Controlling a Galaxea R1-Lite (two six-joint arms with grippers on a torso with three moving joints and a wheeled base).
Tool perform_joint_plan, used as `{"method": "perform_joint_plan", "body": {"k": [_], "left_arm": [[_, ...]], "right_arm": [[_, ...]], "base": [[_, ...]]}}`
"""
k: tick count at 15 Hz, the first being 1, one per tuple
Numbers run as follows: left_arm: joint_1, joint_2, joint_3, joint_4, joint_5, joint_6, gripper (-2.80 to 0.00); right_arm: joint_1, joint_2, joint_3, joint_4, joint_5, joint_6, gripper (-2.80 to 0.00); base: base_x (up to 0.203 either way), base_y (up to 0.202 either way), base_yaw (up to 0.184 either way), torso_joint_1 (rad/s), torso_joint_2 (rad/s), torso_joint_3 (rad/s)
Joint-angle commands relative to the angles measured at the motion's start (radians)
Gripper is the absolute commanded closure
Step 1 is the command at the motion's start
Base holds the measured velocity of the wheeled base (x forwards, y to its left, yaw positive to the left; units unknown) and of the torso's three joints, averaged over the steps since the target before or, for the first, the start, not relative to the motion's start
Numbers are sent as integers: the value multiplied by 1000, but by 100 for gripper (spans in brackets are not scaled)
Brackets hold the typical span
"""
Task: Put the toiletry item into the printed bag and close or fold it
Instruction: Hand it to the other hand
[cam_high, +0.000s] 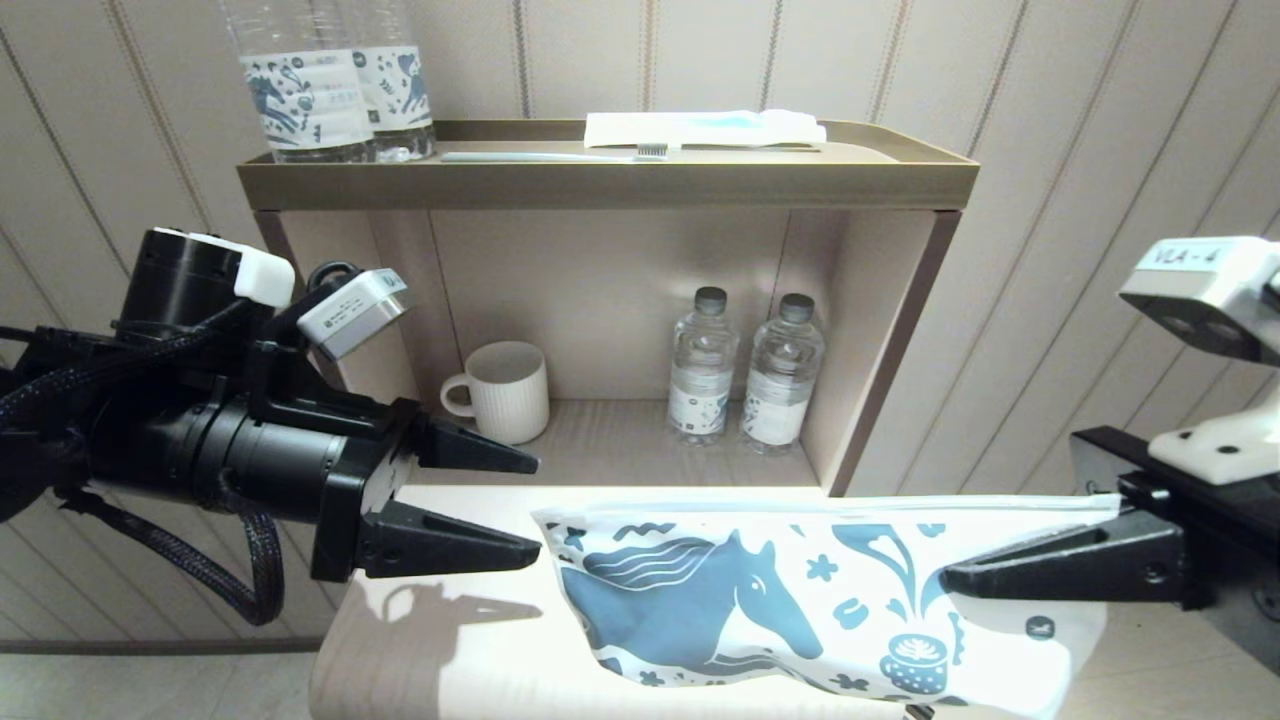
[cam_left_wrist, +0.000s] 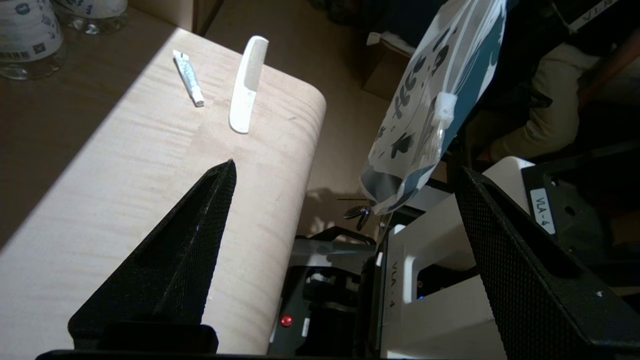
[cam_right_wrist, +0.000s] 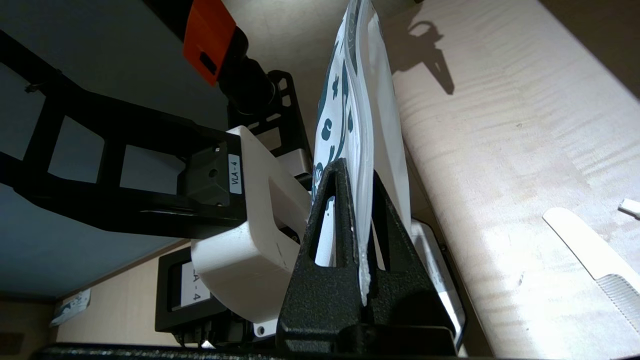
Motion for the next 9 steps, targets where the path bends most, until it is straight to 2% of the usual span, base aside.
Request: {"method": "perform_joint_plan", "body": {"k": [1, 5, 9], "left_arm": [[1, 20, 14, 0, -7, 23, -280], [1, 23, 12, 0, -7, 24, -280], [1, 23, 2, -1, -5, 27, -280]], "right_arm": [[0, 8, -5, 2, 9, 1, 0], [12, 18, -26, 4, 9, 5, 0], [58, 46, -25, 4, 9, 8, 0]], "base": [[0, 0, 0, 0, 0, 0], [0, 0, 0, 0, 0, 0], [0, 0, 0, 0, 0, 0]]}}
